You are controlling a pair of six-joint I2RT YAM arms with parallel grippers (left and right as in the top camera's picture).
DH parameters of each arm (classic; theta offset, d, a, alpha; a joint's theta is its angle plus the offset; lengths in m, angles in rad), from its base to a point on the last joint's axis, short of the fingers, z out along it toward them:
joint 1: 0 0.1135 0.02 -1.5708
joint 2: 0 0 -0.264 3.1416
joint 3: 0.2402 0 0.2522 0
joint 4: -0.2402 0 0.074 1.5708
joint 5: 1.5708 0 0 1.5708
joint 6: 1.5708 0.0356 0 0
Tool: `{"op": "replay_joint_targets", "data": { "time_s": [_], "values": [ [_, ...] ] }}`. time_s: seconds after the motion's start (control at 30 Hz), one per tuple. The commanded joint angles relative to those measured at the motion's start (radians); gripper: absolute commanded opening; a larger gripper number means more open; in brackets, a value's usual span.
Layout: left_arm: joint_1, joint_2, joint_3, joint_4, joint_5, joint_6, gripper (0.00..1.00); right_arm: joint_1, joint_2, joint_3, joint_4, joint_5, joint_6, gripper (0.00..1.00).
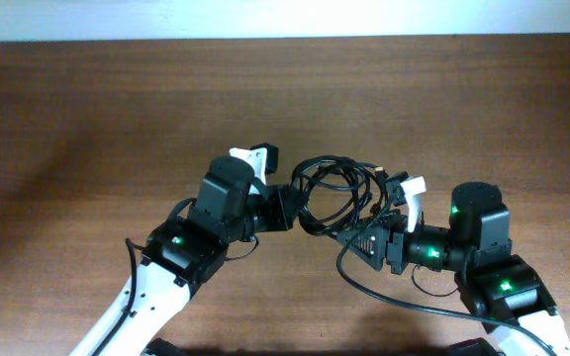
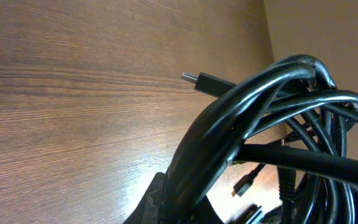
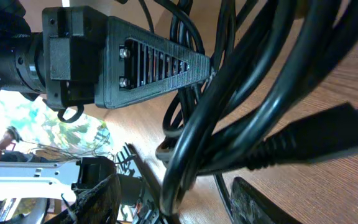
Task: Untangle cables
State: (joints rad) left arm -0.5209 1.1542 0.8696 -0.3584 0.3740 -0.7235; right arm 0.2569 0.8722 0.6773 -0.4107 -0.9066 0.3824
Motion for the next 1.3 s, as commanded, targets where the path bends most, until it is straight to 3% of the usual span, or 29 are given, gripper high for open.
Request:
{"op": "replay_joint_targets", "data": {
  "time_s": [0.0,0.07,0.13,0.2,0.33,0.43,0.63,0.83,1.1,1.27],
  "values": [
    [-0.003,-0.002,0.017,0.013,0.061,0.037,0.00,0.005,-0.006,0.009,0.000,0.002,-0.008,0.56],
    [-0.003,-0.002,0.017,0.014,0.060,0.037,0.00,0.005,-0.006,0.009,0.000,0.002,-0.008,0.42],
    [-0.003,-0.002,0.017,0.016,0.060,0.037,0.00,0.005,-0.006,0.009,0.000,0.002,-0.008,0.16],
    [-0.010,-0.002,0.017,0.021,0.068,0.038,0.00,0.005,-0.006,0.009,0.001,0.002,-0.008,0.04],
    [-0.014,-0.002,0.017,0.034,0.068,0.005,0.00,0.005,-0.006,0.009,0.002,0.002,-0.008,0.04],
    [-0.014,-0.002,0.017,0.031,0.041,-0.218,0.00,0.005,-0.006,0.009,-0.004,-0.002,-0.008,0.04],
    [-0.014,-0.002,0.017,-0.093,-0.048,-0.421,0.00,0.005,-0.006,0.009,-0.011,-0.002,-0.008,0.04],
    [-0.014,-0.002,0.017,-0.111,-0.071,-0.444,0.00,0.005,-0.006,0.009,-0.011,-0.003,-0.008,0.04],
    [-0.013,-0.002,0.017,-0.227,-0.192,-0.574,0.00,0.005,-0.006,0.009,0.034,-0.078,-0.008,0.04],
    [-0.013,-0.002,0.017,-0.231,-0.158,-0.679,0.00,0.005,-0.006,0.009,0.035,-0.077,-0.013,0.04]
  ]
}}
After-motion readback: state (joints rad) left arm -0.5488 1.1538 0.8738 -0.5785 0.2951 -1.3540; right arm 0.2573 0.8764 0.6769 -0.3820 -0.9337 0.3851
